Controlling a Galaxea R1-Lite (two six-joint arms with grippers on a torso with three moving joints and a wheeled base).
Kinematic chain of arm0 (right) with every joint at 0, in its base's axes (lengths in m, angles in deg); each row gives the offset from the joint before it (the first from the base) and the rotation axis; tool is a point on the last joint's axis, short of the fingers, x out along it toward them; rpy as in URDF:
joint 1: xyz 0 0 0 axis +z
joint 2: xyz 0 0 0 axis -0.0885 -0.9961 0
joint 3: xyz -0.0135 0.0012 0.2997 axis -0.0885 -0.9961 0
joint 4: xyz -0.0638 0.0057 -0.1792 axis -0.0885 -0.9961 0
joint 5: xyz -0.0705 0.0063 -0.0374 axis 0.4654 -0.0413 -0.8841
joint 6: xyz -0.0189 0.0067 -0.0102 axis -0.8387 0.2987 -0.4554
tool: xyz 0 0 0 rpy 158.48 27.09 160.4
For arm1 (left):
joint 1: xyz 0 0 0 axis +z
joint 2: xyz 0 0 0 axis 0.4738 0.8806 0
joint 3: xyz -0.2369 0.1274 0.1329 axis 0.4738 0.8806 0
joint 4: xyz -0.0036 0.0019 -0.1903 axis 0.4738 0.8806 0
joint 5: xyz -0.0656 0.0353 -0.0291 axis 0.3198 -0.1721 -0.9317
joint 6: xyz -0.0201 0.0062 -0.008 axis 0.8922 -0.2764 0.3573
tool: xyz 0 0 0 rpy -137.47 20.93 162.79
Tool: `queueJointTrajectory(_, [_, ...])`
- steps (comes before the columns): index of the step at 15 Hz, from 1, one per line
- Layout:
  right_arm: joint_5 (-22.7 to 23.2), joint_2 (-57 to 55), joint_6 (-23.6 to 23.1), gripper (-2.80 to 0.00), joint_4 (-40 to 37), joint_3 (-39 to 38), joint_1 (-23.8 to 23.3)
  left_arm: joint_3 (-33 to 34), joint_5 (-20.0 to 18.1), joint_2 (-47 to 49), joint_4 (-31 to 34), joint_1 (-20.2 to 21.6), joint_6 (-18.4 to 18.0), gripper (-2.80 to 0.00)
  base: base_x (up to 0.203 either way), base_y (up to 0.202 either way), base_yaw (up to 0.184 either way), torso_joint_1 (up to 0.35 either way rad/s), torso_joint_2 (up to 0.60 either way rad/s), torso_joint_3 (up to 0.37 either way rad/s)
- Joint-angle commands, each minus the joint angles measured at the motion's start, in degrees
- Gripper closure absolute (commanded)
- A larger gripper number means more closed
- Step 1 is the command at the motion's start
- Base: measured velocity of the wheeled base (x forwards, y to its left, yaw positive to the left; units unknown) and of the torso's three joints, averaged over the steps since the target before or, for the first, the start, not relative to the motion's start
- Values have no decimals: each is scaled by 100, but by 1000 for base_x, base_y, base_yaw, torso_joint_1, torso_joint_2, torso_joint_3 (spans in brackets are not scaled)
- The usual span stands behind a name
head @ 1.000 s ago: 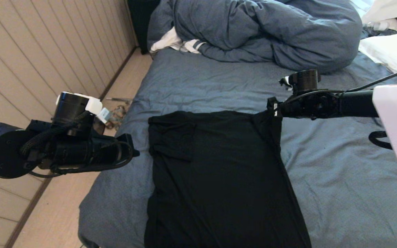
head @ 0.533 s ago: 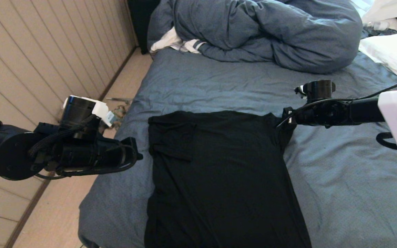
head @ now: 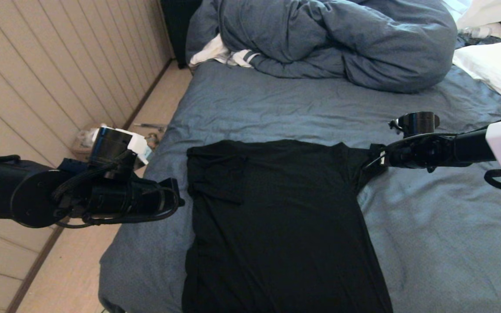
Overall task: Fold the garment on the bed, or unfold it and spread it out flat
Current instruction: Unford the black T-shirt
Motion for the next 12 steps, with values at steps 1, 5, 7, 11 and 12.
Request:
queueJointTrajectory(1, [-5, 159, 3, -280, 60, -200, -65, -1, 0, 55, -2, -18, 20, 0, 0, 0, 0, 0, 0, 0])
queueJointTrajectory(5, [7, 492, 2, -280, 513, -639, -100, 6, 5, 50, -2, -28, 26, 0, 0, 0, 0, 0, 0, 0])
queueJointTrajectory(7, [186, 716, 87, -280, 500, -590, -117, -1, 5, 50, -2, -36, 67, 0, 0, 0, 0, 0, 0, 0])
queueJointTrajectory(11, [335, 848, 303, 0, 446, -545, 155, -10, 5, 50, -2, -45, 96, 0, 0, 0, 0, 0, 0, 0])
queueJointTrajectory(12, [326, 802, 299, 0, 440, -531, 323, -10, 5, 50, -2, -57, 99, 0, 0, 0, 0, 0, 0, 0])
